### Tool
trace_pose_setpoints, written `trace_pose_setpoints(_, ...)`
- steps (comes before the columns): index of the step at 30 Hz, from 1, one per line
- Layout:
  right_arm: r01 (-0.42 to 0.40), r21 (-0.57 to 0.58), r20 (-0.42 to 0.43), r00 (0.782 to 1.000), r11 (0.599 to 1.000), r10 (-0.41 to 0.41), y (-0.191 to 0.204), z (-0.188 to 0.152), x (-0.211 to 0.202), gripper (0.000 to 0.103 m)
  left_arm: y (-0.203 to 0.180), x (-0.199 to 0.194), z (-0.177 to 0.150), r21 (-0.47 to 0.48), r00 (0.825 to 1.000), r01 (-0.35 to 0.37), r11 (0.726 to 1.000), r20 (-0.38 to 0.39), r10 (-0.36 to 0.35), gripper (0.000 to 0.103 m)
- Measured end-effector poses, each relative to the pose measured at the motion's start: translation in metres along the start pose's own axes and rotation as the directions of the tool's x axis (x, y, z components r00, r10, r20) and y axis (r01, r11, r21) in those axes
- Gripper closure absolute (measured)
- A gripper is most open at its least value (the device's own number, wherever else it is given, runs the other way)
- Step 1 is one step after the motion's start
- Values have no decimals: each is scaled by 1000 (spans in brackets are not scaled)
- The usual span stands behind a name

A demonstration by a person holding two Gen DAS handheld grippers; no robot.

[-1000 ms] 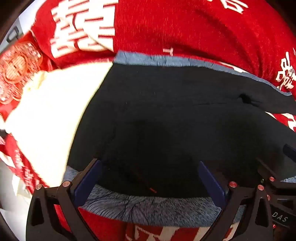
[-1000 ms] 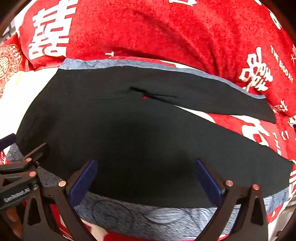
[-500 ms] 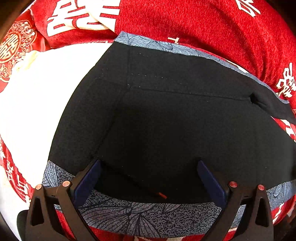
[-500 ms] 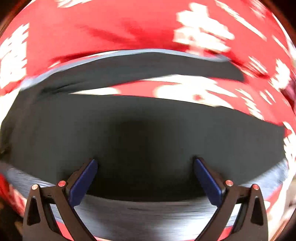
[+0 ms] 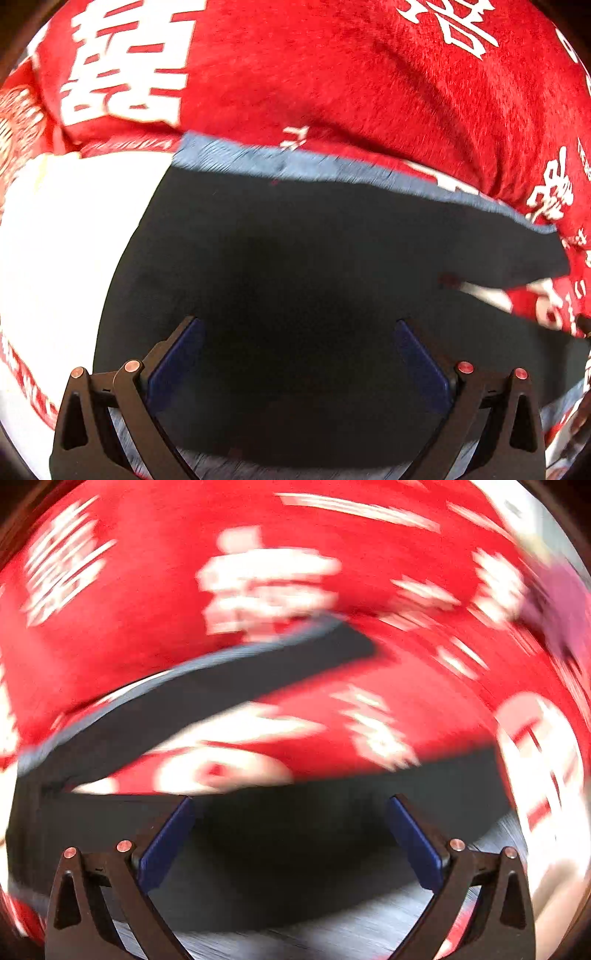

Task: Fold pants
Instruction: 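Hover both grippers over the blue patterned waistband of the black trousers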

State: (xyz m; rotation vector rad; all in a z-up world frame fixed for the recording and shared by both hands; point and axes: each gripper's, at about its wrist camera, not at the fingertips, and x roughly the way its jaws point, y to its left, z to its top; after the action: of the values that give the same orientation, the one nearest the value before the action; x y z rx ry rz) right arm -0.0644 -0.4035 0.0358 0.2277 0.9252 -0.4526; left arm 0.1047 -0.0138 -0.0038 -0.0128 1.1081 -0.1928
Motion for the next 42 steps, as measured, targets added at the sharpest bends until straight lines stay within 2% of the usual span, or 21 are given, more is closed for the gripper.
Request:
trace_pose_setpoints(2,-104,-162,-24,995,981,101,65,24,16,0,-2,15,19,-13,999,-28,1000,-17,28,0)
trace_pose_setpoints(3,-164,-255,-49,986,953,157,110,35,27,0,-1,26,28,-28,998,-53,998,-29,52,0)
trace_pose_setpoints(6,-242,-407,-95,970,881,222,198,38,46,0,17,57,49,-106,993,-92,990,-84,83,0)
trace_pose_setpoints(8,-297,-436,-177,954,849,243,246,38,74,0,27,73,55,-138,988,-116,984,-118,100,0)
trace_pose_setpoints(10,-363,-414,-279,924,835,263,266,41,112,0,40,92,56,-142,979,-148,979,-163,125,0)
trace_pose_setpoints(12,-391,-380,-333,903,838,271,267,45,141,0,50,104,54,-117,973,-171,978,-174,149,0)
trace_pose_setpoints(13,-380,-378,-328,908,844,262,262,49,148,0,52,104,53,-97,976,-167,981,-157,151,0)
trace_pose_setpoints(15,-289,-415,-274,944,862,184,240,57,157,0,52,107,52,-49,979,-160,986,-137,152,0)
trace_pose_setpoints(16,-233,-412,-258,957,881,132,215,65,164,0,53,109,53,-29,979,-163,986,-131,158,0)
trace_pose_setpoints(18,-164,-323,-245,966,932,85,152,87,176,0,53,113,56,-22,978,-171,985,-129,166,0)
trace_pose_setpoints(21,-39,-149,-249,969,988,1,62,115,189,0,53,118,63,-35,973,-197,980,-130,191,0)
trace_pose_setpoints(24,114,-24,-247,962,993,-116,-21,129,195,0,53,118,75,-41,964,-229,973,-146,221,0)
trace_pose_setpoints(27,166,31,-257,954,986,-152,-54,130,191,0,52,115,76,-48,963,-231,972,-156,221,0)
trace_pose_setpoints(30,243,47,-283,933,969,-221,-45,125,173,0,48,96,73,-79,973,-204,976,-131,192,0)
trace_pose_setpoints(31,235,39,-270,938,971,-216,-37,122,163,0,48,89,71,-84,975,-196,977,-119,185,0)
trace_pose_setpoints(34,109,-6,-203,973,994,-108,17,100,120,0,46,66,57,-79,982,-181,980,-78,175,0)
trace_pose_setpoints(36,12,-42,-165,986,999,-19,67,75,86,0,42,54,46,-68,983,-176,982,-61,172,0)
trace_pose_setpoints(37,-31,-59,-161,987,998,21,70,81,73,0,42,49,41,-59,984,-171,983,-52,168,0)
trace_pose_setpoints(39,-116,-107,-136,986,987,101,116,53,41,0,38,40,29,-39,986,-164,986,-39,163,0)
trace_pose_setpoints(40,-140,-123,-137,983,982,123,111,57,31,0,35,34,23,-27,987,-160,987,-29,159,0)
trace_pose_setpoints(42,-179,-163,-132,978,970,158,146,33,14,0,28,22,13,-12,988,-156,988,-5,156,0)
